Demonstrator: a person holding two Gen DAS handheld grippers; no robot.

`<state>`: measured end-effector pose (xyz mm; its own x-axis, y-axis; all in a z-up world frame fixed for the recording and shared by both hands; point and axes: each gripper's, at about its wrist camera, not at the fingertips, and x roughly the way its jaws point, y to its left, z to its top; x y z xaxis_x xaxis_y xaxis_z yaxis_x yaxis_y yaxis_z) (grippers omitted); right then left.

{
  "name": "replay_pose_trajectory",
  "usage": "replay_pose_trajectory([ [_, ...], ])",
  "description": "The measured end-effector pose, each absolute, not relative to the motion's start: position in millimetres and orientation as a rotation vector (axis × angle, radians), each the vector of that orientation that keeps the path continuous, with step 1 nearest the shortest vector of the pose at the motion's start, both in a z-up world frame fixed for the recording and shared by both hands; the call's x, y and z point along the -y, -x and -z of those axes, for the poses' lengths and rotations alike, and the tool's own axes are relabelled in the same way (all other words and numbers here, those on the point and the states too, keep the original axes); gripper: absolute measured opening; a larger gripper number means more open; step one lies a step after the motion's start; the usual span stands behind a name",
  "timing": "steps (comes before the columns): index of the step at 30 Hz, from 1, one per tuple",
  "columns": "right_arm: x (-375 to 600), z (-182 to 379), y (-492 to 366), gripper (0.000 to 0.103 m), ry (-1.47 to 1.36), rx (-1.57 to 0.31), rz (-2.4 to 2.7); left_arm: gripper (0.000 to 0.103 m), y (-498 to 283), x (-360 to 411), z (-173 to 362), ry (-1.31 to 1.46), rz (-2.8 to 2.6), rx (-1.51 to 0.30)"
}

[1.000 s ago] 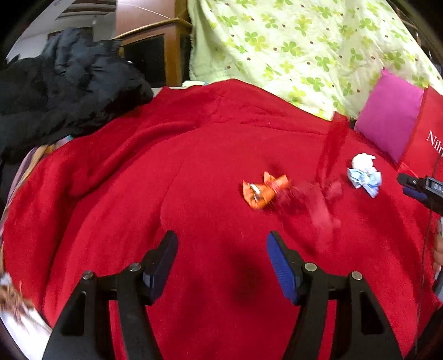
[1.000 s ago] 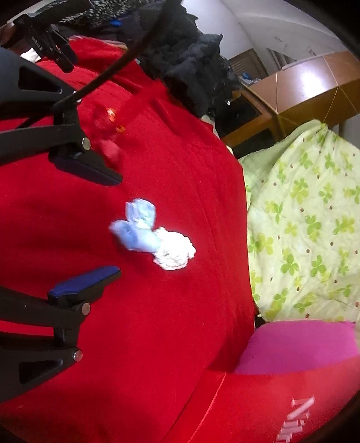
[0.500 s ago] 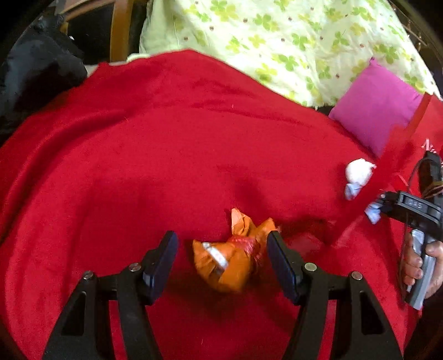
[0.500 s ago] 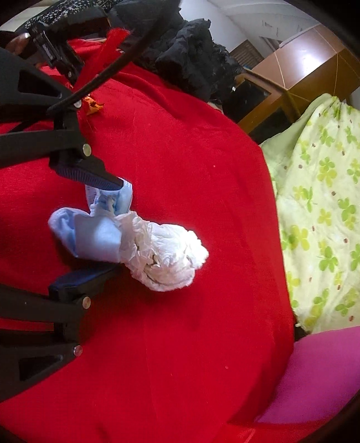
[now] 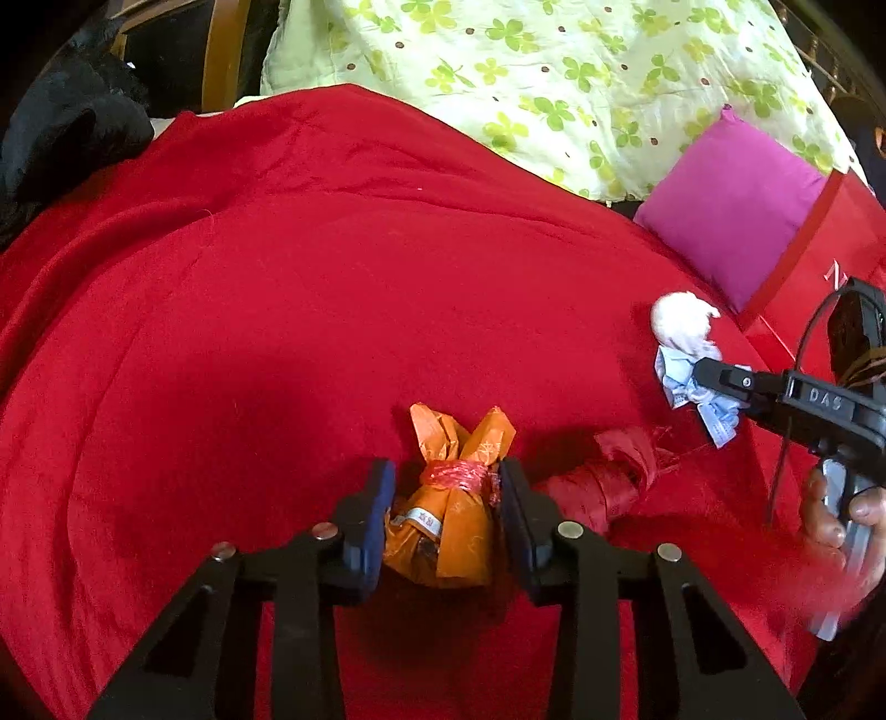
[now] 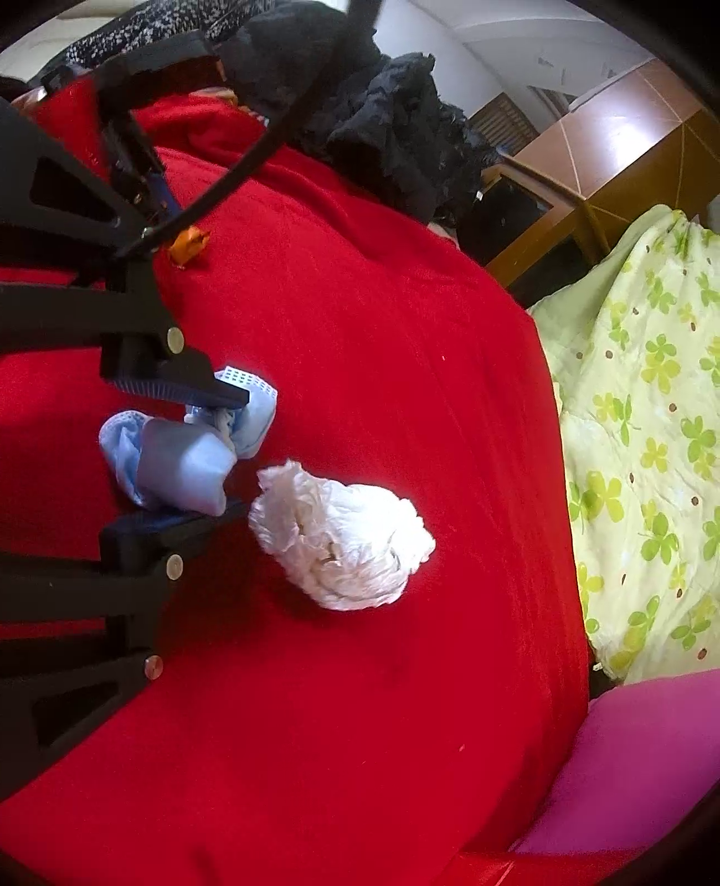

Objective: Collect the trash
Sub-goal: 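Lift the orange wrapper and blue tissue and carry them toward the wastebasket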

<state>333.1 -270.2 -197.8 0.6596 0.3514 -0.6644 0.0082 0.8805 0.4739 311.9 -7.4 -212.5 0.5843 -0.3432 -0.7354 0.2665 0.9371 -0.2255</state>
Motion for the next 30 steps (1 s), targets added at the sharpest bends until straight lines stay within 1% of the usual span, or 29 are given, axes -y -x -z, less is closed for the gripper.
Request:
replay_pose_trajectory([
  [5, 281, 182, -296, 0.035, -0.517, -0.834, -0.213, 0.034, -281, 13, 203, 0.120, 0.355, -0.864],
  [10, 290, 157, -250, 0.035, -0.497, -0.781, -0.210, 0.033, -240, 22, 191, 0.105, 0.396, -0.845],
  [13, 293, 152, -215, 0.035, -0.459, -0.770, -0.187, 0.033, -211, 25, 183, 0.093, 0.421, -0.828],
  [20, 303, 166, -144, 0.035, -0.433, -0.803, -0.153, 0.033, -154, 28, 169, 0.091, 0.448, -0.800],
  [26, 304, 189, -123, 0.035, -0.419, -0.870, -0.090, 0.034, -142, 60, 191, -0.003, 0.409, -0.855],
  [30, 306, 196, -123, 0.040, -0.408, -0.890, -0.100, 0.034, -143, 68, 207, -0.027, 0.380, -0.893],
])
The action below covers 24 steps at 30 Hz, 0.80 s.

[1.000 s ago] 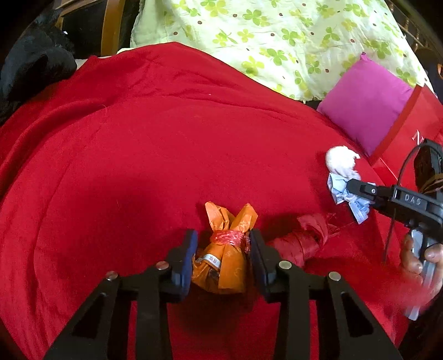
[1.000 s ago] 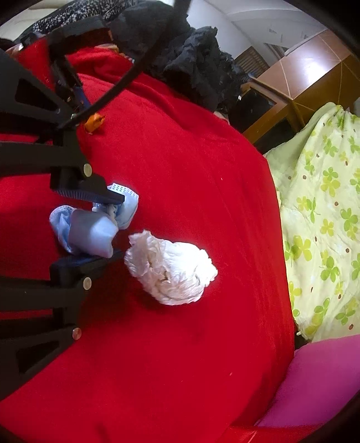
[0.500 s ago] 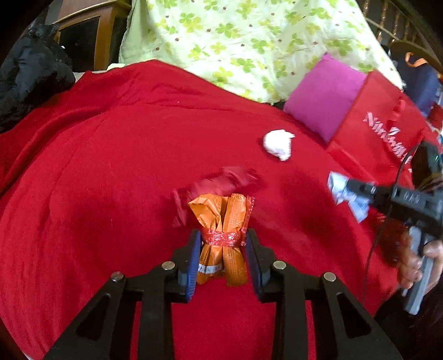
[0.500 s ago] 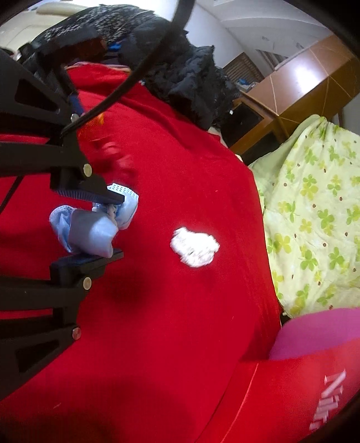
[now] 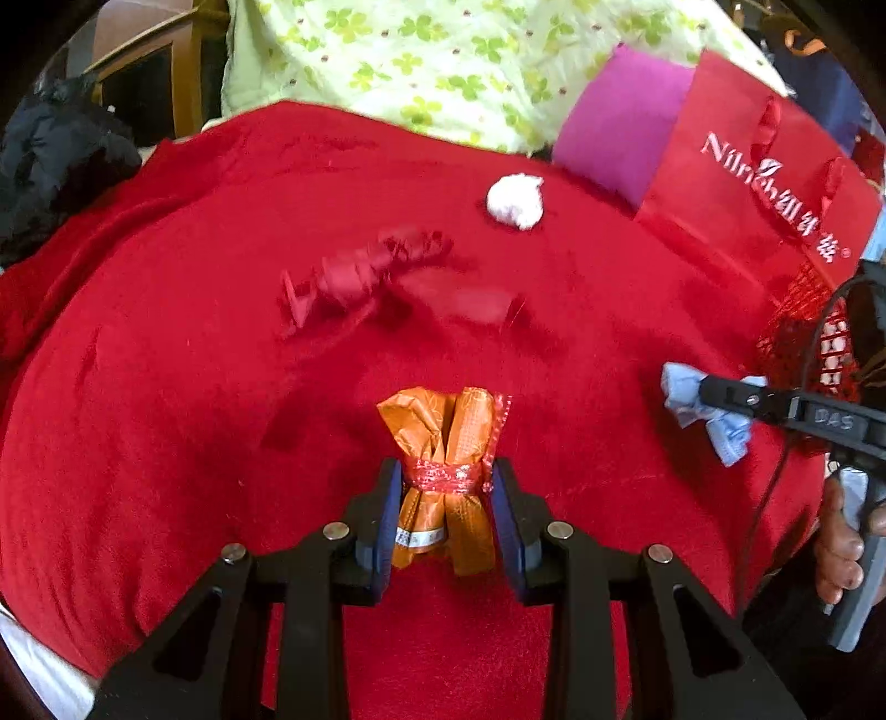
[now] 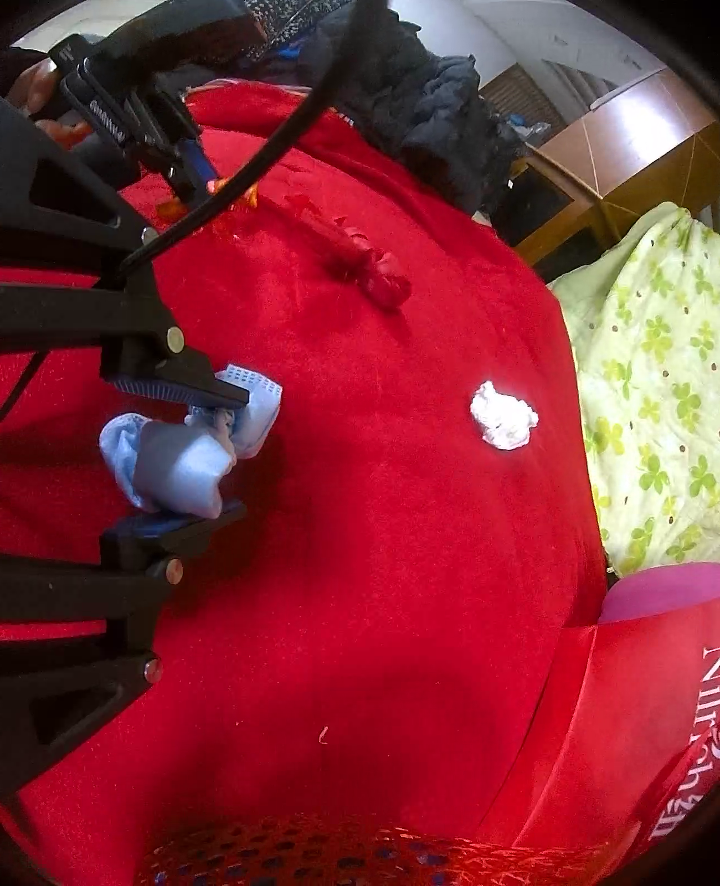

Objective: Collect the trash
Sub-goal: 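Lift the orange wrapper and blue tissue and carry them toward the wastebasket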

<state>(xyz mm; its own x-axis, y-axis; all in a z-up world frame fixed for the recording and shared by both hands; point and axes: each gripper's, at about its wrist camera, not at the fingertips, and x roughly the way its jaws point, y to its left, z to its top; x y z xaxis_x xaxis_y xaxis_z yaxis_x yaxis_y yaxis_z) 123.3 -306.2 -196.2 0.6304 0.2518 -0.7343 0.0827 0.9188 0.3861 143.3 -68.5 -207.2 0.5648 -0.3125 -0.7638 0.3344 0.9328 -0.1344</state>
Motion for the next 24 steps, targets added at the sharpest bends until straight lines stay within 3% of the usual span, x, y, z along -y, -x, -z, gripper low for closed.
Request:
replay_pose_trajectory([
  [3, 317, 195, -123, 0.065, -0.448, -0.879, -0.103, 0.037, -145, 66, 212, -0.013, 0.372, -0.910],
  [5, 323, 191, -121, 0.065, -0.474, -0.859, -0.113, 0.041, -145, 64, 212, -0.003, 0.382, -0.911],
  [8, 329, 185, -118, 0.065, -0.476, -0.821, -0.107, 0.057, -139, 59, 208, 0.004, 0.386, -0.892],
  [12, 327, 175, -113, 0.065, -0.423, -0.775, -0.116, 0.059, -129, 54, 201, 0.009, 0.406, -0.877],
  [17, 310, 187, -119, 0.062, -0.297, -0.851, -0.119, 0.061, -125, 46, 204, 0.031, 0.401, -0.900],
  [19, 305, 200, -125, 0.050, -0.264, -0.917, -0.108, 0.061, -128, 47, 208, 0.028, 0.377, -0.915],
  [22, 301, 207, -128, 0.042, -0.254, -0.939, -0.117, 0.061, -135, 50, 215, 0.034, 0.369, -0.942],
  [24, 295, 202, -126, 0.037, -0.215, -0.916, -0.124, 0.043, -138, 55, 218, 0.023, 0.372, -0.951],
])
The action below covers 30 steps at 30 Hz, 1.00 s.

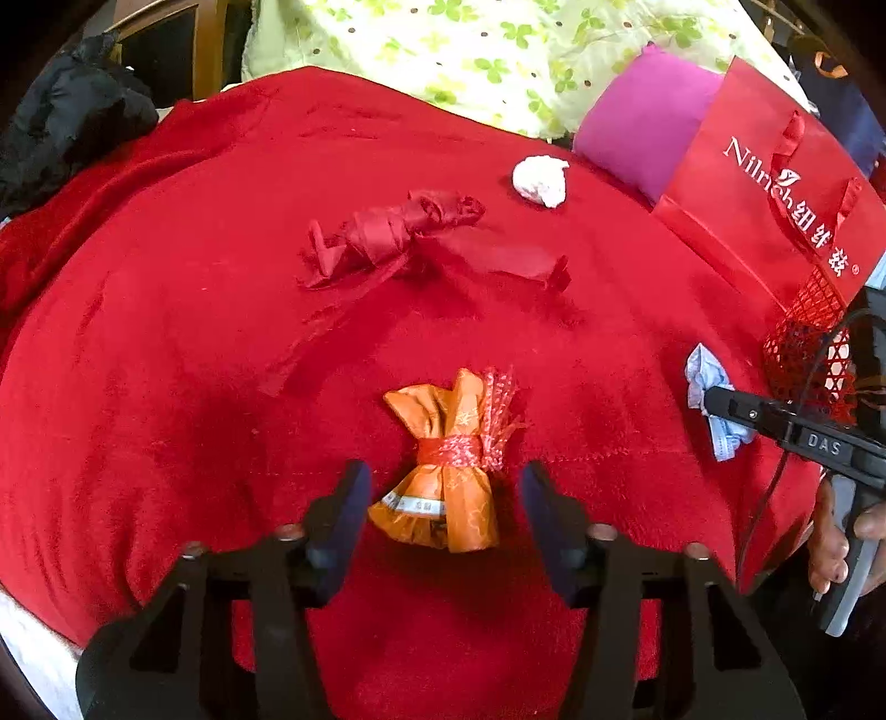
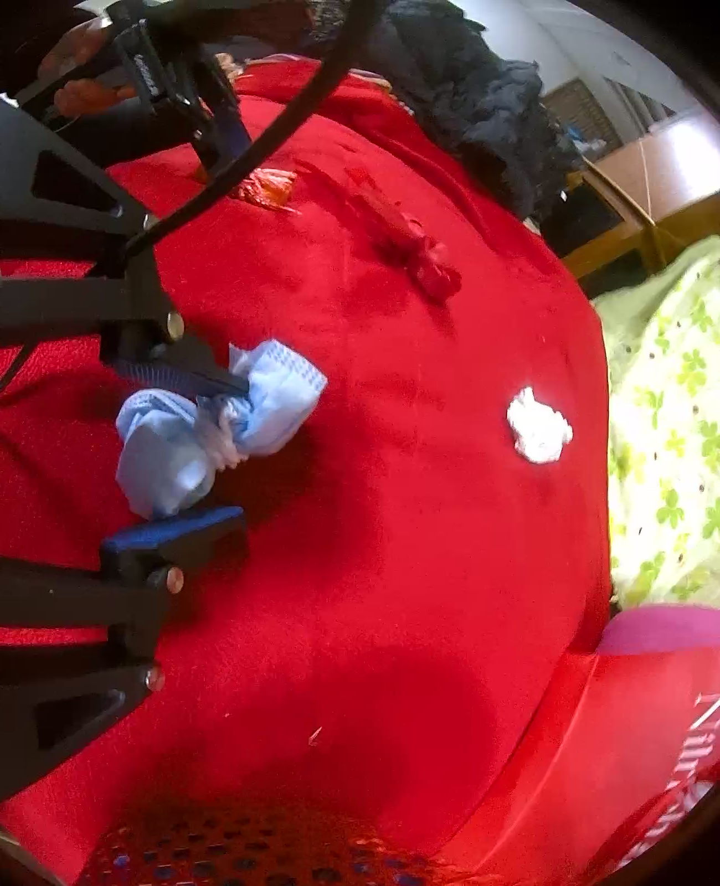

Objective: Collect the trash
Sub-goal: 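Lift the orange wrapper and blue tissue and carry them toward the wastebasket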

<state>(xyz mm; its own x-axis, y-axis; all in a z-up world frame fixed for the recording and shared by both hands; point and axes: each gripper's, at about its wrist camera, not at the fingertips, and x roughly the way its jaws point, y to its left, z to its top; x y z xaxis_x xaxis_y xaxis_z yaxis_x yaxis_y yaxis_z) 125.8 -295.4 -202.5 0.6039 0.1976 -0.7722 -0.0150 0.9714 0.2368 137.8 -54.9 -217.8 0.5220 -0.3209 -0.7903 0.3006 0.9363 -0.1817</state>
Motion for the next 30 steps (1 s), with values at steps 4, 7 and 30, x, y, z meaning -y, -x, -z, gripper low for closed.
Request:
replay_pose_trajectory([
  [4, 291, 198, -121, 0.032, -0.192, -0.898, -0.136, 0.031, -140, 64, 220, -0.018, 0.362, -0.963],
  [7, 293, 193, -118, 0.032, -0.209, -0.872, -0.146, 0.029, -137, 66, 209, -0.039, 0.354, -0.935],
  [30, 314, 89, -30, 0.031, -0.228, -0.343, -0.185, 0.029, -91, 142, 46, -0.246, 0.228, -0.507],
])
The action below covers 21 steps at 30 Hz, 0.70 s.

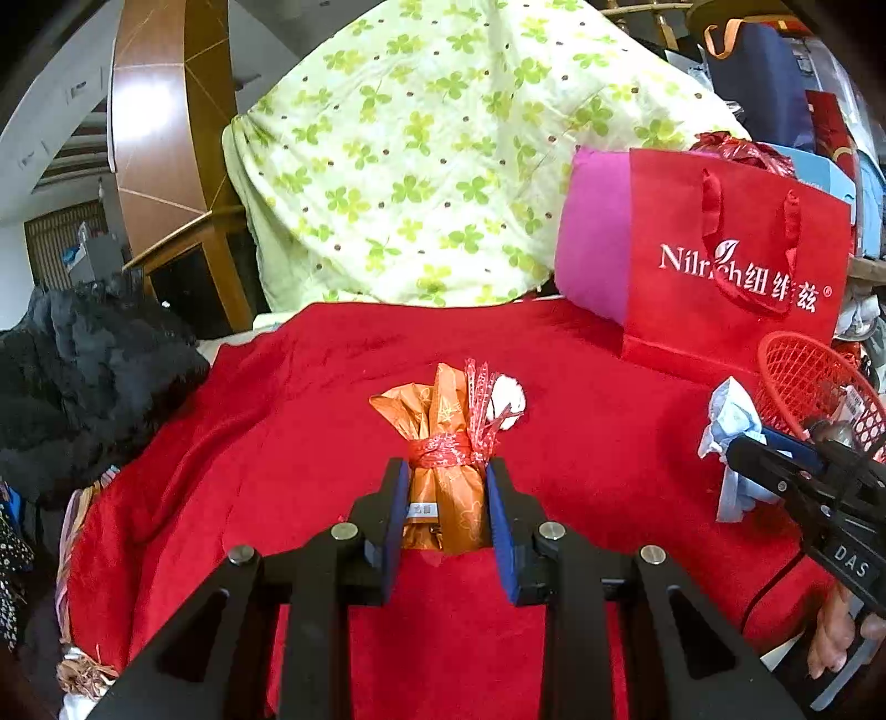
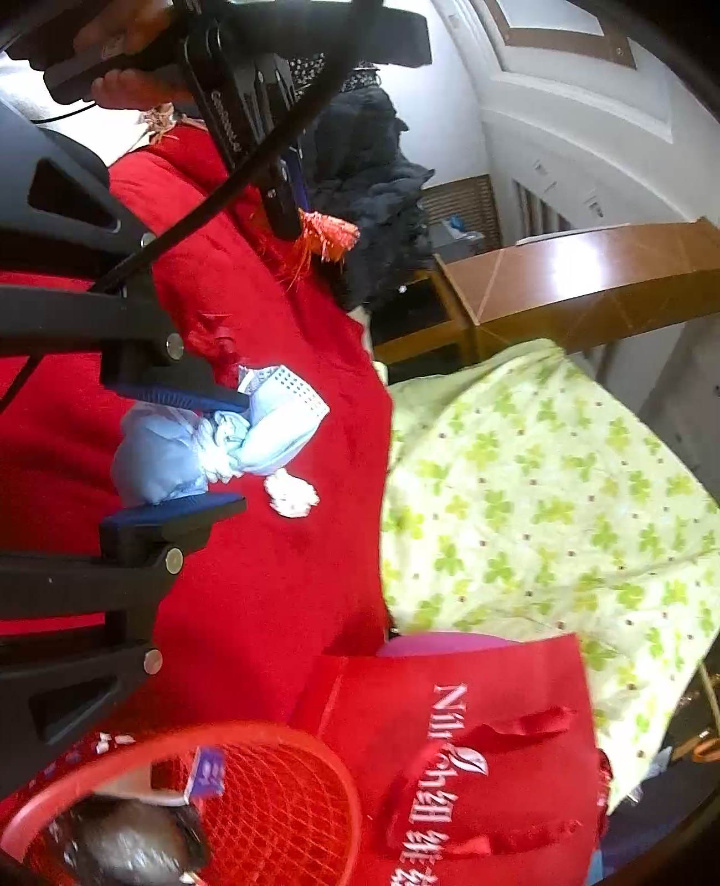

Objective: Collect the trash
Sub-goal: 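Lift the orange wrapper and blue tissue and carry them toward the wastebasket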

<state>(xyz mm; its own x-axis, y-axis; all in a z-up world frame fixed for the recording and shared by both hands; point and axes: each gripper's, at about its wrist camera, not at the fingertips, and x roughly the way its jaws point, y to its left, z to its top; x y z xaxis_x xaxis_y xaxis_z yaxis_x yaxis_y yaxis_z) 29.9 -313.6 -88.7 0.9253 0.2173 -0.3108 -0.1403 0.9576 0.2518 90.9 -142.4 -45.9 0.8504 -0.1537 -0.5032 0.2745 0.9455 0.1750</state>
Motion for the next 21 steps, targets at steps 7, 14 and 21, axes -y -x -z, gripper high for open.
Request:
replay_pose_trajectory([
  [7, 327, 80, -15, 0.031, -0.227, -0.305, -0.149, 0.029, -88, 162, 37, -0.244, 0.252, -0.493],
  [14, 343, 74, -2, 0.031, -0.274, -0.317, -0.093, 0.029, -84, 178, 26, -0.231, 0.299, -0.487],
  [21, 353, 47, 28, 0.031, -0.301, -0.279, -0.025, 0.030, -71, 186, 10, -0.234, 0.344, -0.443],
])
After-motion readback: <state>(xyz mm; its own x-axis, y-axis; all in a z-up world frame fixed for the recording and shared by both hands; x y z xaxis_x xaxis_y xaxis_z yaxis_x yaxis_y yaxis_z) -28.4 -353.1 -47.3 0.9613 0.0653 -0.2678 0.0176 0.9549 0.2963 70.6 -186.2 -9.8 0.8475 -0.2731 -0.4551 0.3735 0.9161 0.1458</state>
